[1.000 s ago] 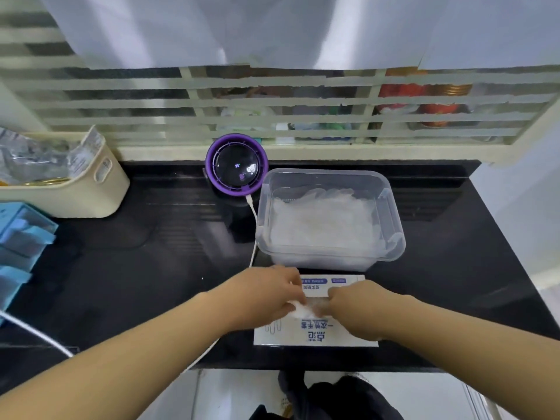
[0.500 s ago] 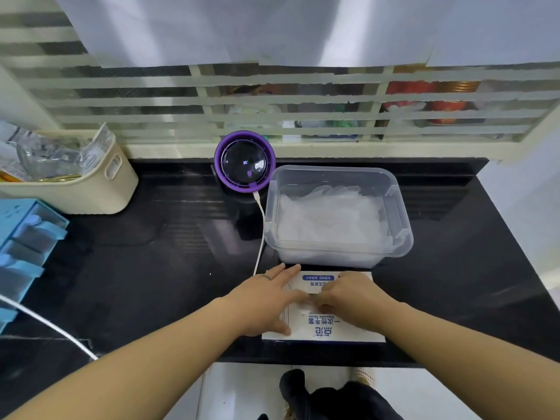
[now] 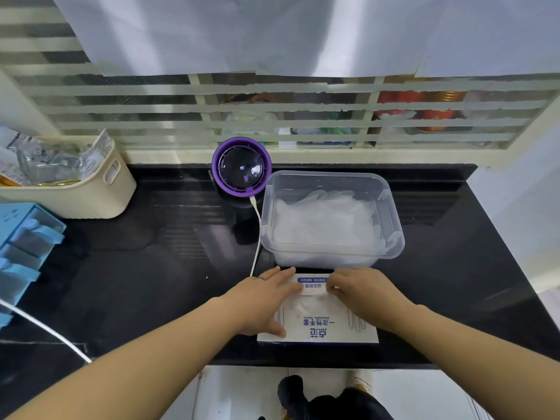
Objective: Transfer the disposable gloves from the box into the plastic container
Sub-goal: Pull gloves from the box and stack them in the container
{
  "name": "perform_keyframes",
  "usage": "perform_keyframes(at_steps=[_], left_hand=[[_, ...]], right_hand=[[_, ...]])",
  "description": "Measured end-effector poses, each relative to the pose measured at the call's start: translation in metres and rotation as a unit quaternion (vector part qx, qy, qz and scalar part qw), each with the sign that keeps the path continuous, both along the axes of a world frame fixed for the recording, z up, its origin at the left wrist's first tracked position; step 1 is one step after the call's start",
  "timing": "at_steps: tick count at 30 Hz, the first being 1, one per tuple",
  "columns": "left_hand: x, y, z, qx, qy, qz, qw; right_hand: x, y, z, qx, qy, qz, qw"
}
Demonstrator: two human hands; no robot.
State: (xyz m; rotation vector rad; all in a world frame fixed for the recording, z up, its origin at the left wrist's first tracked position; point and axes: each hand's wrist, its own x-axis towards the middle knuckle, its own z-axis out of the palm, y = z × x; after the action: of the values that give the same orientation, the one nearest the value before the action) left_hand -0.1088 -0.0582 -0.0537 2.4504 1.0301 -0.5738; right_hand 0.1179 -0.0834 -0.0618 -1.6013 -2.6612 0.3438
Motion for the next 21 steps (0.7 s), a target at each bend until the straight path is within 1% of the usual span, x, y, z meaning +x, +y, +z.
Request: perform_keyframes(at_steps=[2, 4, 6, 8, 12, 14, 17, 21], left_hand=[[0.000, 0.001, 0.001, -0.002, -0.003, 0.003, 1.000], [0.000, 0.001, 0.001, -0.001, -0.006, 0.005, 1.000], [0.000, 0.000, 0.001, 0.001, -0.005, 0.006, 1.000], [0.000, -0.001, 0.001, 0.000, -0.002, 0.010, 1.000], [0.002, -0.001, 0.004, -0.002, 0.003, 0.010, 1.000], [0.002, 0.000, 0.004, 0.004, 0.014, 0.006, 1.000], [-0.001, 0.001, 0.002, 0.014, 0.017, 0.006, 1.000], [-0.003, 0.001, -0.002, -0.002, -0.017, 0.021, 1.000]], right_hand=[[0.004, -0.002, 0.000, -0.040, 0.020, -0.034, 0.998], [-0.002, -0.005, 0.002, -0.055, 0.041, -0.045, 0.997], [-0.012, -0.006, 0.002, -0.065, 0.045, -0.037, 0.996], [-0.022, -0.006, 0.005, -0.054, 0.039, -0.033, 0.997], [-0.035, -0.002, 0.017, -0.043, 0.103, -0.043, 0.993], [-0.036, 0.001, 0.027, -0.053, 0.135, -0.043, 0.988], [-0.028, 0.004, 0.041, -0.074, 0.202, -0.076, 0.974], [-0.026, -0.003, 0.049, -0.083, 0.284, -0.098, 0.950]])
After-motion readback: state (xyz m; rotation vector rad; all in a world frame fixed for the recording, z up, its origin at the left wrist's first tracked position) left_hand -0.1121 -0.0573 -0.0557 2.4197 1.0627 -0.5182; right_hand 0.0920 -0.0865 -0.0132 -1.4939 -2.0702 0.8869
